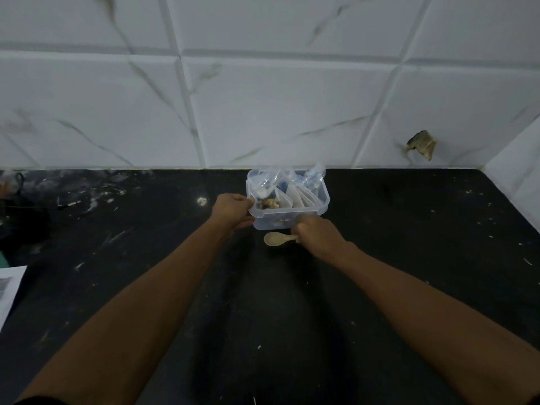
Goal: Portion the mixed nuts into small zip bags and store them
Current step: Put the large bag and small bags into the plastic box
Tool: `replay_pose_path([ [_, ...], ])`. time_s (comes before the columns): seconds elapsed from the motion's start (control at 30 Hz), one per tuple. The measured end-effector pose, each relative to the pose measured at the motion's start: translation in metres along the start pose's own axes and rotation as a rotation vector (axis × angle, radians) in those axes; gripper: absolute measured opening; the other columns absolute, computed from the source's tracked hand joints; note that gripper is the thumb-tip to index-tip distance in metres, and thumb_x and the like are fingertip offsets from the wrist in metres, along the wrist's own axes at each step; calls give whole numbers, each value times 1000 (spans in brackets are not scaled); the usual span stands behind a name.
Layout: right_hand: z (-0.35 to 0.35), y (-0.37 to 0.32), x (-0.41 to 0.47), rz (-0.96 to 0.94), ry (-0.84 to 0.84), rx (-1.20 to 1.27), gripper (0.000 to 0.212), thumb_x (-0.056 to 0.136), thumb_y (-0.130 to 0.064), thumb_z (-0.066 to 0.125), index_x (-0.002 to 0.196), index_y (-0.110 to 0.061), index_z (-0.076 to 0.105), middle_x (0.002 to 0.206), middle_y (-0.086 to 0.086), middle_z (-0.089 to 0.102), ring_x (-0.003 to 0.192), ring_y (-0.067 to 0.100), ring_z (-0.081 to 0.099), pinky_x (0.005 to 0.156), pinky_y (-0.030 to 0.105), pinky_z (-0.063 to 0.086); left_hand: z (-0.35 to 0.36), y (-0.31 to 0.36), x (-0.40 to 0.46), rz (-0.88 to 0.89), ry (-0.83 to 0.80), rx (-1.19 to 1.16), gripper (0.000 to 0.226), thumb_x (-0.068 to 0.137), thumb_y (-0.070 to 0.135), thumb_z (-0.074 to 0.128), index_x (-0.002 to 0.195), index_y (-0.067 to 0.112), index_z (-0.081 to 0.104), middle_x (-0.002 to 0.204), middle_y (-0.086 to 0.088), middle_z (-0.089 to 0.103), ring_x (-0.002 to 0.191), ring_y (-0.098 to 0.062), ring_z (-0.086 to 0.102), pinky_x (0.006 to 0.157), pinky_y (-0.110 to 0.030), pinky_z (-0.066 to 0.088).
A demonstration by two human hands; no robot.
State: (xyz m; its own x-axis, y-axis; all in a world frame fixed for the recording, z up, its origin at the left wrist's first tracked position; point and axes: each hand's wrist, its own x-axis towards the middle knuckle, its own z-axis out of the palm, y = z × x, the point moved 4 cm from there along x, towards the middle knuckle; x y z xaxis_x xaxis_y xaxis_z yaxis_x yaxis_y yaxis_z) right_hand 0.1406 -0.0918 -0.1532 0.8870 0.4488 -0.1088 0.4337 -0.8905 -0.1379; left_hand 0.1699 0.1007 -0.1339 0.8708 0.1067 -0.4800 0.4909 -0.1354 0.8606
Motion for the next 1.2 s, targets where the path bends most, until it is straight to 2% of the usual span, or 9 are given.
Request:
replay_pose_path([
  [0.3,21,3,10,-21,-84,-82,9,89,-12,58,91,-8,66,111,9,61,91,26,61,64,29,36,0,0,1,-15,7,2,10,95,15,61,99,7,65,101,-12,68,81,-19,70,58,-26,58],
  [0.5,25,7,8,6,-75,-31,17,89,-16,61,103,-9,67,120,7,60,97,26,62,72,34,48,0,0,0,-15,1,5,7,95,16,60,90,13,64,98,-8,67,82,-19,70,60,-27,58],
  [0.57,20,5,-1,24,7,15,23,90,-22,61,110,-12,67,120,3,60,98,24,62,73,35,50,0,-1,0,-15,-8,-8,7,96,17,60,95,12,65,97,-7,66,82,-18,70,60,-26,58],
  [0.63,9,3,-18,89,226,101,14,91,-27,60,92,-15,67,98,-2,63,82,16,62,62,25,43,0,-2,-1,-21,-19,-34,10,97,18,58,103,11,64,95,-5,66,82,-18,69,58,-25,57],
  [0.77,-14,23,-46,524,640,548,17,92,-17,56,75,-17,58,73,-3,57,65,10,55,58,22,43,2,-6,-2,-87,-77,-189,19,98,18,56,113,8,61,108,-8,66,92,-22,67,66,-30,57],
  [0.83,-18,42,-43,875,688,917,12,94,-17,51,96,-13,62,85,1,60,77,15,60,70,28,51,5,-7,-3,-117,-108,-296,24,99,20,54,120,11,61,116,-10,66,102,-25,65,81,-36,57],
  [0.9,-13,48,-33,1099,639,1403,29,96,-22,48,122,-13,56,106,4,61,92,17,60,84,34,51,9,-7,-5,-111,-141,-391,26,102,27,47,119,13,62,117,-10,67,108,-25,64,93,-39,53],
  [1.0,-12,37,-16,982,536,1922,48,98,-31,45,143,-12,40,134,7,52,122,25,53,104,41,42,15,-4,-8,-79,-185,-481,42,105,40,35,125,11,58,111,-8,68,105,-22,64,94,-37,51],
  [1.2,-18,24,-3,861,556,2024,33,97,-31,44,119,-12,59,108,4,65,103,20,62,93,36,50,21,4,-5,-56,-162,-516,60,102,55,26,124,10,58,102,-5,69,100,-21,66,93,-36,52],
])
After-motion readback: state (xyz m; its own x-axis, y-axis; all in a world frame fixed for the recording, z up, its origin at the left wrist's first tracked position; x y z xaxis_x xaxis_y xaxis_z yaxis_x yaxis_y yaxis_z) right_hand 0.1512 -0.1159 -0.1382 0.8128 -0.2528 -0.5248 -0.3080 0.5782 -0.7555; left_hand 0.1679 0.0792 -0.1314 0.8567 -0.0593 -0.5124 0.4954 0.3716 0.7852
